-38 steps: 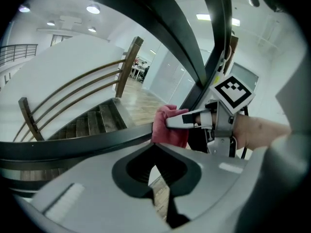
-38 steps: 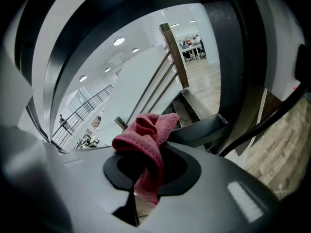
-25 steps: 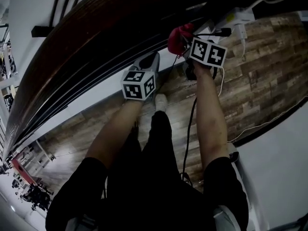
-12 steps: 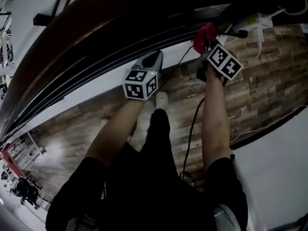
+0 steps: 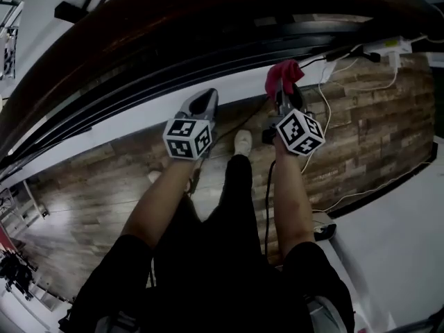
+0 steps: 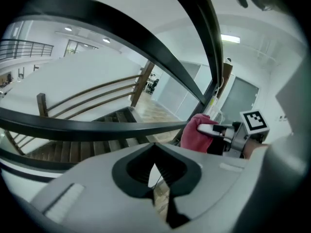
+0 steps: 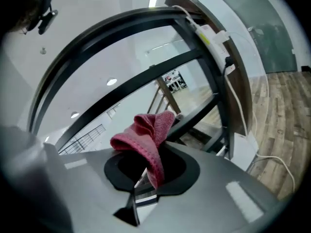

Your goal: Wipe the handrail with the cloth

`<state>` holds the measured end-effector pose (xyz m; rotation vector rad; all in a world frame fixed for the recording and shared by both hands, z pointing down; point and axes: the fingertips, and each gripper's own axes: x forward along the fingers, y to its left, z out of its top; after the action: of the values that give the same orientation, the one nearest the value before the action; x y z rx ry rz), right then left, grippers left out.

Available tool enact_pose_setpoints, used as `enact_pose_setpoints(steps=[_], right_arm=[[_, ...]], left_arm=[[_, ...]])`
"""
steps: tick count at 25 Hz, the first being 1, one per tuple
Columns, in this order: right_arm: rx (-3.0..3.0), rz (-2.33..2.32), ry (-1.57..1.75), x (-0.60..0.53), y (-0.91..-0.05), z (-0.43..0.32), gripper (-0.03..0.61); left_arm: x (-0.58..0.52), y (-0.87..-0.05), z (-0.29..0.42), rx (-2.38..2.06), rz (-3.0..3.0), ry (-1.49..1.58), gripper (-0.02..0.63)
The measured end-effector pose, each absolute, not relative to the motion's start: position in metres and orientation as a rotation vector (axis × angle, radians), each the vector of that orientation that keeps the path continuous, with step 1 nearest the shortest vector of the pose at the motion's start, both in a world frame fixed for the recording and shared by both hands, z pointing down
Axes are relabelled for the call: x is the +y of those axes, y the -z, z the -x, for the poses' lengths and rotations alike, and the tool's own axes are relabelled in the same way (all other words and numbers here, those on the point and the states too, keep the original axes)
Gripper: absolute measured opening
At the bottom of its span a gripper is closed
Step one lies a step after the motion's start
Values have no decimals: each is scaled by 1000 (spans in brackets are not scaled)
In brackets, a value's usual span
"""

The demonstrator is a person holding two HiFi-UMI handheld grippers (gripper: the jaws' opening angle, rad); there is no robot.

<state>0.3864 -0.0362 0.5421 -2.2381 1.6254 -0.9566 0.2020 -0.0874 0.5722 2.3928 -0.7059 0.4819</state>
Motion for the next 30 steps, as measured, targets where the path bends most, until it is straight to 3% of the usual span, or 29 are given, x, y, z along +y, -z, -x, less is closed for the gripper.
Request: enact_pose_setpoints(steps=[10,18,24,30], right_arm=[[2391,1842,879,-108,-545,-78,49],[2871,1258,671,-159,-573,149,49],[2981,965,411,-193,-612,273,49],[3010,972,209,-242,-644,358,49]], left_arm=[[-132,-576,32,-1089,-2352,-392,0],[-162,-607,253,-1570,-2197,-187,0],[-191,-665,376,-1801,-2183,-86,0],[-226,-710,436,-1806,-2303,48,0]])
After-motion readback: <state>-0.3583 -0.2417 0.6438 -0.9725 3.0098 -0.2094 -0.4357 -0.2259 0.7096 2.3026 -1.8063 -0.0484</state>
